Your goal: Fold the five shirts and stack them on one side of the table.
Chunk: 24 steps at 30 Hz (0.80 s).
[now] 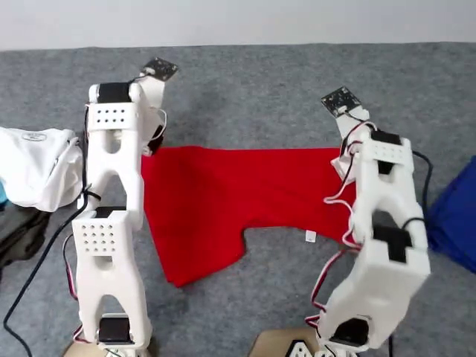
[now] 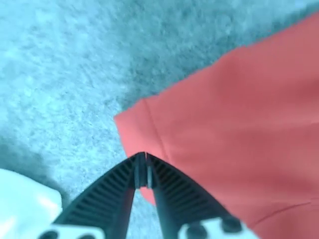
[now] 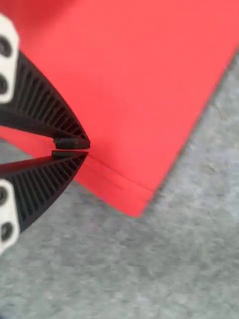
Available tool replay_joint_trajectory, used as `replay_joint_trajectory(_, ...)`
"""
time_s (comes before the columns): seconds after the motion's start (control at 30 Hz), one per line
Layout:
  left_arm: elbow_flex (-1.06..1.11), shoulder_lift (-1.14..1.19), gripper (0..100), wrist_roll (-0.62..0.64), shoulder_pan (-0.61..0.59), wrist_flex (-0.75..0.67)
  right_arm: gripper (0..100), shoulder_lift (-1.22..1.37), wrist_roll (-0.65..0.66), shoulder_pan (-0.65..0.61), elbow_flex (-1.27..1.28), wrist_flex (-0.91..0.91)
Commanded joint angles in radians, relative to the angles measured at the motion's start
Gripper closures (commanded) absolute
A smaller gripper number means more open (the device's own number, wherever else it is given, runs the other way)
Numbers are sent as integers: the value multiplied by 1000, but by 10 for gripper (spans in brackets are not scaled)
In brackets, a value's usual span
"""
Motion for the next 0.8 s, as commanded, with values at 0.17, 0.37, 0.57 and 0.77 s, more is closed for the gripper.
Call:
replay_joint_trajectory(0.17,-85,-23,993,38,2,31,988,222,-9,-10,-299,-13)
replay_joint_trajectory(0.37,-84,-23,993,38,5,31,988,357,-8,-8,-502,4)
replay_joint_trajectory(0.57,-82,-21,993,38,29,29,988,386,-11,-13,-666,153)
replay_joint_trajectory(0.77,-84,-15,993,38,51,29,988,389,-11,-27,-761,278)
